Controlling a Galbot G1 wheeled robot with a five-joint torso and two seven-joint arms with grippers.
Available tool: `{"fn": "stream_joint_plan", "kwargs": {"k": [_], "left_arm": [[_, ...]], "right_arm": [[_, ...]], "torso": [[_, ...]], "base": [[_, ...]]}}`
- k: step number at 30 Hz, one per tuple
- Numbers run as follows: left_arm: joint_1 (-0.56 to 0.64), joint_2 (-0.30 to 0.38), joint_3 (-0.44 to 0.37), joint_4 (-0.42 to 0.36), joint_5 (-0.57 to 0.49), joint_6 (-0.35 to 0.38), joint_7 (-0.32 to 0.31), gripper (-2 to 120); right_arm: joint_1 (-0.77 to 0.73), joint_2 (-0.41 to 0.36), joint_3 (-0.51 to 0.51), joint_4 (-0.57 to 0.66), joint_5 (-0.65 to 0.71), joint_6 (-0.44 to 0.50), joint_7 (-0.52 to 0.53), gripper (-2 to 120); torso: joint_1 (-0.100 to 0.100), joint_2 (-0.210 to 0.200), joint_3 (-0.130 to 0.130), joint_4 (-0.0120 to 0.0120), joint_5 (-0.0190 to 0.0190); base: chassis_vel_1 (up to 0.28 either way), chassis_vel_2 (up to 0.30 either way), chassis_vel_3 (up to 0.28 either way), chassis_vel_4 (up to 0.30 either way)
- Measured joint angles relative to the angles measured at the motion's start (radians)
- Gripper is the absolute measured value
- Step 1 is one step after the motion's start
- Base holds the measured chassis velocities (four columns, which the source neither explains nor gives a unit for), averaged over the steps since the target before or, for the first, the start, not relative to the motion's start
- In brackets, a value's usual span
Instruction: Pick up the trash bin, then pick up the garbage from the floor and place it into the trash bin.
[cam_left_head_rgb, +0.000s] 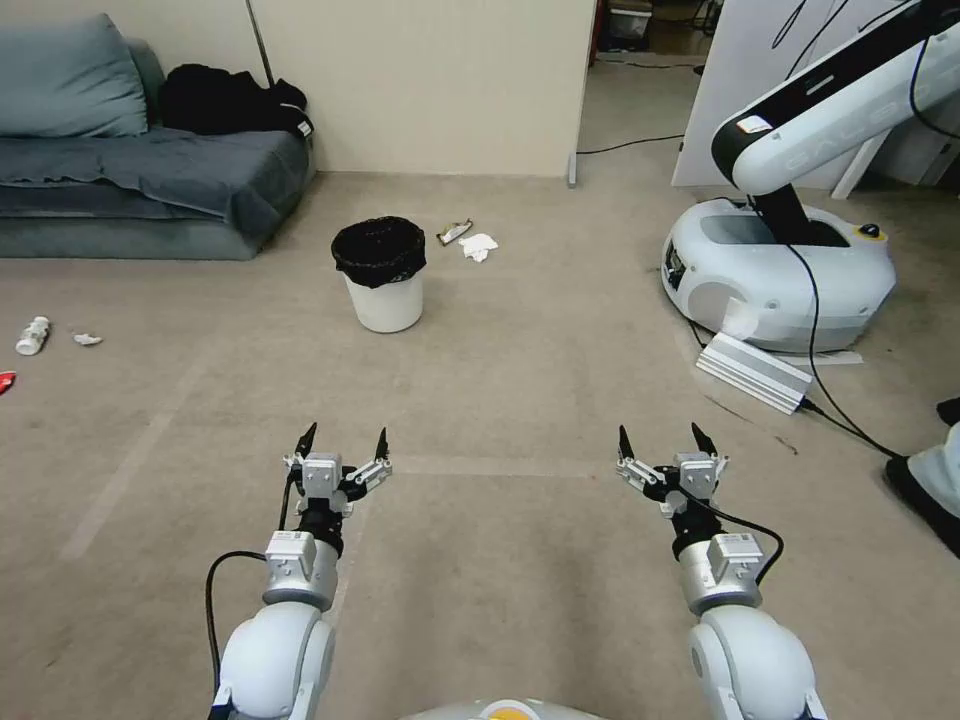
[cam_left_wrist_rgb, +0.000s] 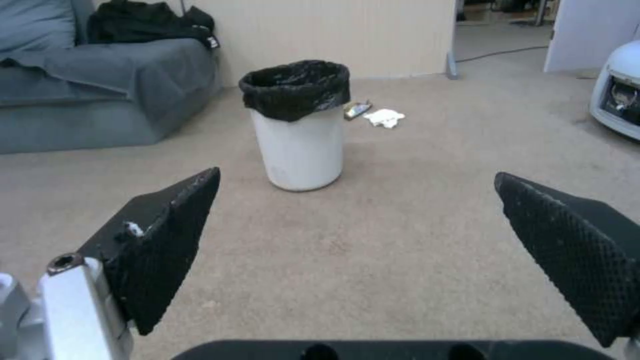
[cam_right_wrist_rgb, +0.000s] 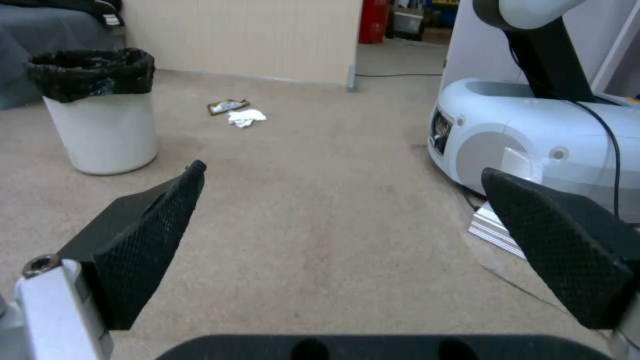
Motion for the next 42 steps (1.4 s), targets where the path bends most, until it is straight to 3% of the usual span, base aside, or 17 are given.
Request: {"fn": "stream_joint_plan", "kwargs": {"k": [12,15,18,22,26,34,35,36,42], "left_arm": [[0.004,0.000,0.000,-0.002,0.000,0.003,-0.002,100],[0.034,0.000,0.000,-0.049,0.005,0.029,-0.023,100],[0.107,-0.002,0.002,-0.154,0.017,0.092,-0.073,100],[0.128,-0.002,0.003,-0.179,0.019,0.105,-0.083,100],[0.218,-0.003,0.008,-0.315,0.039,0.186,-0.153,100],[0.325,-0.005,0.015,-0.468,0.067,0.277,-0.230,100],[0.347,-0.009,0.023,-0.493,0.092,0.296,-0.246,100],[0.360,-0.012,0.026,-0.507,0.112,0.306,-0.258,100],[0.365,-0.014,0.032,-0.513,0.127,0.311,-0.262,100]], "right_arm": [[-0.020,0.004,-0.005,0.018,-0.012,0.007,0.001,100],[-0.094,0.026,-0.033,0.087,-0.062,0.044,0.011,100],[-0.210,0.061,-0.074,0.196,-0.140,0.101,0.028,100],[-0.257,0.069,-0.083,0.225,-0.152,0.117,0.029,100],[-0.376,0.107,-0.133,0.349,-0.211,0.208,0.030,100],[-0.376,0.108,-0.134,0.355,-0.224,0.213,0.024,100],[-0.375,0.108,-0.134,0.353,-0.229,0.213,0.024,100],[-0.373,0.111,-0.134,0.351,-0.235,0.214,0.024,100],[-0.368,0.110,-0.128,0.344,-0.241,0.218,0.014,100]], "torso": [[0.000,0.000,0.000,0.0003,0.0001],[0.000,0.000,0.000,-0.0002,-0.0001],[0.000,0.000,0.000,0.0000,0.0000],[0.000,0.000,0.000,0.0000,-0.0006],[0.000,0.000,0.000,-0.0002,-0.0004],[0.000,0.000,0.000,0.0003,0.0008],[0.000,0.000,0.000,-0.0001,-0.0010],[0.000,0.000,0.000,0.0001,0.0012],[0.000,0.000,0.000,0.0000,-0.0003]], "base": [[0.000,0.000,0.000,0.000],[0.000,0.000,0.000,0.000],[0.000,0.000,0.000,0.000],[0.000,0.000,0.000,0.000],[0.000,0.000,0.000,0.000],[0.000,0.000,0.000,0.000],[0.000,0.000,0.000,0.000],[0.000,0.000,0.000,0.000],[0.000,0.000,0.000,0.000]]}}
